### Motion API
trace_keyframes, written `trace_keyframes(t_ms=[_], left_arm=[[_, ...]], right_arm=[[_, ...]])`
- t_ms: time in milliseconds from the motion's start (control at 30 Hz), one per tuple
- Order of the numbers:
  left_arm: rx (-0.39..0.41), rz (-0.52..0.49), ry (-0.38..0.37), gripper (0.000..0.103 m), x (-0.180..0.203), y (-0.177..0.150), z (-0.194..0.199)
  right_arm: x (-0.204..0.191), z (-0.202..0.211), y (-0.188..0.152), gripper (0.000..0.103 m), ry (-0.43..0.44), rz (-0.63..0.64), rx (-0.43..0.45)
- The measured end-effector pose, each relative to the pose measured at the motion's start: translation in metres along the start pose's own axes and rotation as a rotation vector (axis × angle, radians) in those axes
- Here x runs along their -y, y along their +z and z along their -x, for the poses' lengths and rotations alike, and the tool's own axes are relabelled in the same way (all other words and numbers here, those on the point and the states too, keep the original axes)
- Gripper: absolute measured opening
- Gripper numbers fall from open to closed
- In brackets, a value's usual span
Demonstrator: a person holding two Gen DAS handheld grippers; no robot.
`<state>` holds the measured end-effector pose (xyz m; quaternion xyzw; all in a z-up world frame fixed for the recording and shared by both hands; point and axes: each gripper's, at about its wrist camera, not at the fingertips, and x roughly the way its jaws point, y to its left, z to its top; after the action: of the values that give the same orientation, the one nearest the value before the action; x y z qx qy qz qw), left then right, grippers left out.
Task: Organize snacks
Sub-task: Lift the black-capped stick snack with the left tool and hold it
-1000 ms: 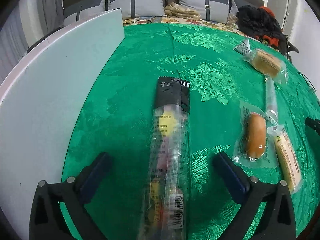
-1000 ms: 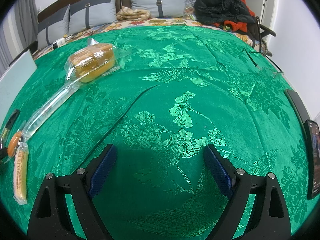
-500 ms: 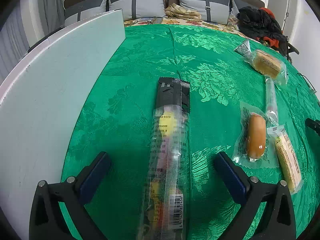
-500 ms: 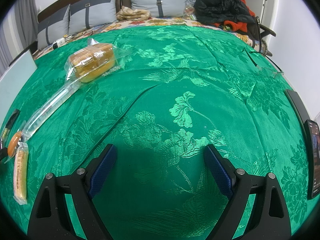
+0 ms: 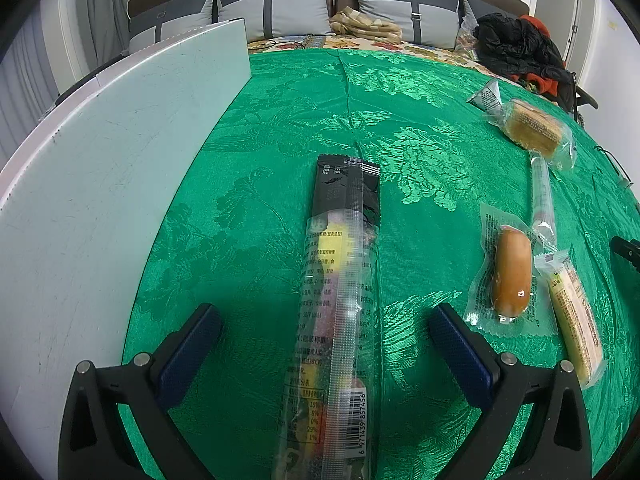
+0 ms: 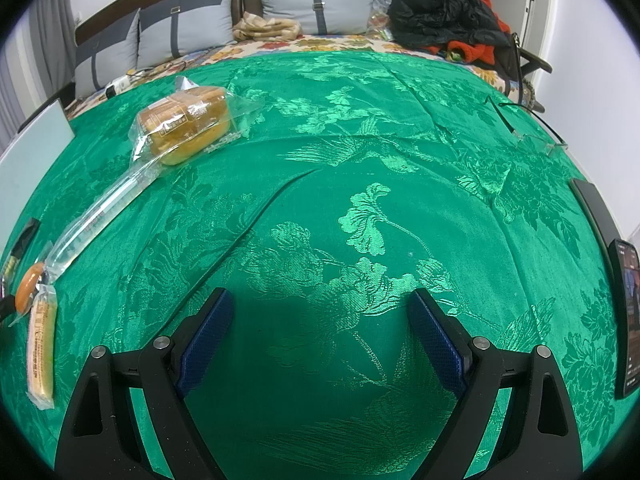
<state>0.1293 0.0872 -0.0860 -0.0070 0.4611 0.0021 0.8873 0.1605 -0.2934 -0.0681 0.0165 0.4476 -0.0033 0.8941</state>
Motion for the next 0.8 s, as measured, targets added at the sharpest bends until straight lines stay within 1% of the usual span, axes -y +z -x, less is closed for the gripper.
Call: trace_keyframes(t_ms=[800], left_arm=[[0.001,0.002,0.001,0.103,0.0006,-0.0008,0.0003]], right_arm=[[-0.0016,-0.0007,0.0006,0.094,-0.004,0.003,-0.003]])
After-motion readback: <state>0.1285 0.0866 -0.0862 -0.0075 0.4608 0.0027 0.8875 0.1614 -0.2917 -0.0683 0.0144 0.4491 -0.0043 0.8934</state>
